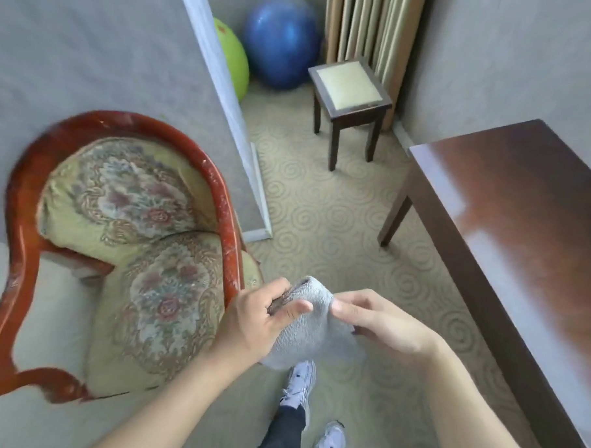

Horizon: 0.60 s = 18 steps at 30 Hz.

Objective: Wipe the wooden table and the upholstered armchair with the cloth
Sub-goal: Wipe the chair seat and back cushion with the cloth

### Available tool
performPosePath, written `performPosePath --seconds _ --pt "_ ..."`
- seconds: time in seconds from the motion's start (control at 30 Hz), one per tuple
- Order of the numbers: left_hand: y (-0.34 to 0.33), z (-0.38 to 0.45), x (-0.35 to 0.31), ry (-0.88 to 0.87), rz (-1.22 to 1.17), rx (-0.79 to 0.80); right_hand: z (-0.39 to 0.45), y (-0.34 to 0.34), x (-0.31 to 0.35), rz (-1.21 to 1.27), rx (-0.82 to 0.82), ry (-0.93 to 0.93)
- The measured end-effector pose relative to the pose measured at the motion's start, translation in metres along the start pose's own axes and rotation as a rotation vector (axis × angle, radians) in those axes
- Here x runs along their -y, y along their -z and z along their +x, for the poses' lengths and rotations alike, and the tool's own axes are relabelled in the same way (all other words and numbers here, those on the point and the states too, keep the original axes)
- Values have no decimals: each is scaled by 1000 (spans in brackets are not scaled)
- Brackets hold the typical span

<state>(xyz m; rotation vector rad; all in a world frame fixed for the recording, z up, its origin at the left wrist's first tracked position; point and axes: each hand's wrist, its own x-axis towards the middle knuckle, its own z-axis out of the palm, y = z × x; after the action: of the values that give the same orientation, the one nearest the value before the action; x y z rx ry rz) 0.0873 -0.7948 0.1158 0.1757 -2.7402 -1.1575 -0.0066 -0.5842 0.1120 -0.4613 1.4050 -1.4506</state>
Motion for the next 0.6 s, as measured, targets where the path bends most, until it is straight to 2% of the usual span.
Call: performPosePath --seconds 0.17,0.27,0.37,0.47,0.6 --pt "52 -63 28 136 48 -104 40 -78 1 -3 214 -59" --pt "85 -94 43 189 58 -149 60 -127 -5 53 252 -114" --pt "114 -120 72 273 43 -198 79 -172 -15 109 226 -142" --pt "140 -141 114 341 85 -201 106 -216 -22 8 120 -101" --pt "174 -164 181 385 -91 -175 154 -272 -41 56 -40 -124"
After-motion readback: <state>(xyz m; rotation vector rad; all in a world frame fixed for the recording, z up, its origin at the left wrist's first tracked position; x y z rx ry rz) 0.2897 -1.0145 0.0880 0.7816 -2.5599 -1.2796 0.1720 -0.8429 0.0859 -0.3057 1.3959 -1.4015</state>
